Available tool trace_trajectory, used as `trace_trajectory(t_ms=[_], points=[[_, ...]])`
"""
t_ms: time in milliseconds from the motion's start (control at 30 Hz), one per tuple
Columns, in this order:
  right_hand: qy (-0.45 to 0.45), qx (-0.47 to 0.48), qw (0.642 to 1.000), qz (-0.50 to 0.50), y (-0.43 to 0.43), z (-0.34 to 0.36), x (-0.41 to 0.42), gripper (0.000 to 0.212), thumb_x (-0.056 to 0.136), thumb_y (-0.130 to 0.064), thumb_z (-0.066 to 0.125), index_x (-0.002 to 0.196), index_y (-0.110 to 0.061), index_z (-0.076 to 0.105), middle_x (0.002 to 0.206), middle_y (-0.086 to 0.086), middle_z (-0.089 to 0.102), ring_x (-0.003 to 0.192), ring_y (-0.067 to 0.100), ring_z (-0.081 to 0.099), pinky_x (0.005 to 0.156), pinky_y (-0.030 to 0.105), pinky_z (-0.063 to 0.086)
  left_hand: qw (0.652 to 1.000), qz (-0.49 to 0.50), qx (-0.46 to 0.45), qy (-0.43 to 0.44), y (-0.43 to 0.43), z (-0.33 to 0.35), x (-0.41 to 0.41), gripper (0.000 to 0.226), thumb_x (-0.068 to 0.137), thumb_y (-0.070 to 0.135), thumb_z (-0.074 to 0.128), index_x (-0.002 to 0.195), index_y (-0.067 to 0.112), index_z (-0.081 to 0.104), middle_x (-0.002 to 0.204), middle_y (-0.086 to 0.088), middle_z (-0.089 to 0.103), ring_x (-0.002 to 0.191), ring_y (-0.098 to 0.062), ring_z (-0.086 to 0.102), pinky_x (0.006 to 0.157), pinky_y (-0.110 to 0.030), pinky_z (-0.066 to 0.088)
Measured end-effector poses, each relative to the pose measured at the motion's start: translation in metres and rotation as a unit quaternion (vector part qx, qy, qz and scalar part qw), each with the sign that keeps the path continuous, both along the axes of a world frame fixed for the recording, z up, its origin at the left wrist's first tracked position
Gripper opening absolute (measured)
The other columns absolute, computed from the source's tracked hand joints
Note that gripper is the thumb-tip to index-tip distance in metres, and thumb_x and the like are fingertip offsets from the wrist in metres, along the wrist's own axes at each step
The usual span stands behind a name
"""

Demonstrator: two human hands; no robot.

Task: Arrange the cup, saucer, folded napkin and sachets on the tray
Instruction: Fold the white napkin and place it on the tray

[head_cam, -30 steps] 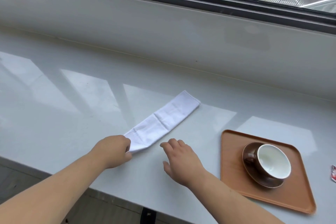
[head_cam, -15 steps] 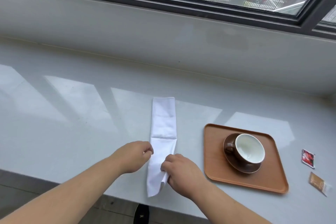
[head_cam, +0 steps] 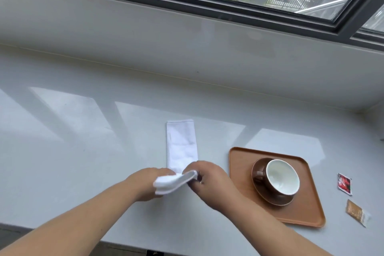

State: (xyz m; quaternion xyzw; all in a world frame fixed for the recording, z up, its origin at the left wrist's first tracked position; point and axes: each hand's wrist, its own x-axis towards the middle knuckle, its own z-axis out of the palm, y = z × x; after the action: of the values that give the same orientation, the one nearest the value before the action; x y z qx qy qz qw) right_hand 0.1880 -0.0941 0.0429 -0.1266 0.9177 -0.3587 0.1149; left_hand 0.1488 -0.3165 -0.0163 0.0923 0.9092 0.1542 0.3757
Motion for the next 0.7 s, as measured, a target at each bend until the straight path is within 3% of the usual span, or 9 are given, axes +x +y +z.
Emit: trace_trajectory(t_ms=[67, 100, 133, 200, 267, 433, 533, 600, 700], points=[[-0.016, -0.023, 0.999, -0.037, -0.005, 0.003, -0.025, 0.013, 0.092, -0.030, 0.060, 0.079, -0.030, 0.058, 0.073, -0.014, 0.061, 0.068, 0.006, 0.055, 0.059, 0.027, 0.042, 0.999, 0.034, 0.036, -0.020, -0.004, -0.003, -0.007, 0.010, 0.082, 0.041, 0.062, 0.087, 0.035, 0.068, 0.076, 0.013, 0.061, 0.068, -0.006, 0.059, 0.054, -0.016, 0.040], [-0.031, -0.037, 0.997, -0.056, -0.007, 0.003, -0.039, 0.012, 0.092, -0.030, 0.060, 0.080, -0.029, 0.058, 0.071, -0.013, 0.062, 0.066, 0.006, 0.055, 0.059, 0.029, 0.043, 0.996, 0.042, 0.064, -0.036, -0.006, -0.004, -0.011, 0.006, 0.081, 0.037, 0.065, 0.086, 0.036, 0.066, 0.071, 0.014, 0.058, 0.061, -0.001, 0.055, 0.050, -0.014, 0.036], [-0.047, -0.051, 0.995, -0.073, -0.008, 0.003, -0.054, 0.008, 0.091, -0.028, 0.059, 0.083, -0.027, 0.062, 0.074, -0.012, 0.065, 0.067, 0.008, 0.057, 0.062, 0.033, 0.047, 0.993, 0.048, 0.096, -0.056, -0.009, -0.007, -0.014, 0.016, 0.081, 0.036, 0.068, 0.095, 0.043, 0.067, 0.071, 0.015, 0.058, 0.059, 0.002, 0.054, 0.049, -0.012, 0.036], [-0.075, -0.077, 0.989, -0.098, -0.011, 0.000, -0.084, 0.011, 0.089, -0.017, 0.059, 0.094, -0.019, 0.069, 0.088, -0.002, 0.075, 0.083, 0.022, 0.068, 0.076, 0.041, 0.055, 0.983, 0.060, 0.142, -0.095, -0.013, -0.010, -0.019, 0.040, 0.083, 0.034, 0.070, 0.120, 0.048, 0.063, 0.075, 0.015, 0.061, 0.061, 0.003, 0.056, 0.051, -0.011, 0.039], [-0.114, -0.124, 0.978, -0.121, -0.013, -0.003, -0.112, 0.018, 0.091, -0.005, 0.060, 0.103, -0.011, 0.073, 0.102, 0.013, 0.077, 0.092, 0.027, 0.070, 0.087, 0.045, 0.055, 0.973, 0.083, 0.175, -0.128, -0.016, -0.012, -0.024, 0.041, 0.086, 0.037, 0.071, 0.125, 0.047, 0.062, 0.078, 0.012, 0.065, 0.061, 0.000, 0.059, 0.055, -0.015, 0.044], [-0.211, -0.213, 0.940, -0.166, -0.015, -0.020, -0.158, 0.024, 0.097, 0.005, 0.055, 0.111, -0.005, 0.072, 0.113, 0.015, 0.076, 0.085, 0.015, 0.069, 0.073, 0.023, 0.054, 0.942, 0.122, 0.222, -0.221, -0.023, -0.019, -0.040, 0.035, 0.088, 0.044, 0.070, 0.123, 0.047, 0.066, 0.077, 0.009, 0.072, 0.052, -0.005, 0.052, 0.050, -0.019, 0.042], [-0.234, -0.221, 0.927, -0.191, -0.016, -0.032, -0.173, 0.025, 0.095, 0.007, 0.053, 0.109, -0.004, 0.071, 0.108, 0.017, 0.076, 0.087, 0.021, 0.067, 0.079, 0.033, 0.052, 0.913, 0.148, 0.255, -0.282, -0.024, -0.021, -0.049, 0.033, 0.089, 0.041, 0.070, 0.122, 0.046, 0.068, 0.076, 0.008, 0.072, 0.049, -0.011, 0.044, 0.046, -0.022, 0.036], [-0.238, -0.216, 0.924, -0.210, -0.016, -0.039, -0.180, 0.023, 0.094, 0.005, 0.053, 0.107, -0.004, 0.070, 0.101, 0.014, 0.074, 0.084, 0.022, 0.066, 0.075, 0.033, 0.051, 0.902, 0.158, 0.267, -0.300, -0.024, -0.021, -0.053, 0.031, 0.088, 0.041, 0.070, 0.119, 0.043, 0.070, 0.076, 0.007, 0.073, 0.050, -0.011, 0.043, 0.046, -0.022, 0.036], [-0.236, -0.179, 0.923, -0.244, -0.015, -0.051, -0.187, 0.016, 0.095, -0.003, 0.056, 0.100, -0.010, 0.069, 0.097, 0.013, 0.074, 0.076, 0.021, 0.065, 0.069, 0.031, 0.051, 0.896, 0.163, 0.271, -0.312, -0.024, -0.022, -0.058, 0.003, 0.087, 0.044, 0.070, 0.087, 0.046, 0.073, 0.080, 0.004, 0.075, 0.049, -0.011, 0.044, 0.047, -0.023, 0.035]])
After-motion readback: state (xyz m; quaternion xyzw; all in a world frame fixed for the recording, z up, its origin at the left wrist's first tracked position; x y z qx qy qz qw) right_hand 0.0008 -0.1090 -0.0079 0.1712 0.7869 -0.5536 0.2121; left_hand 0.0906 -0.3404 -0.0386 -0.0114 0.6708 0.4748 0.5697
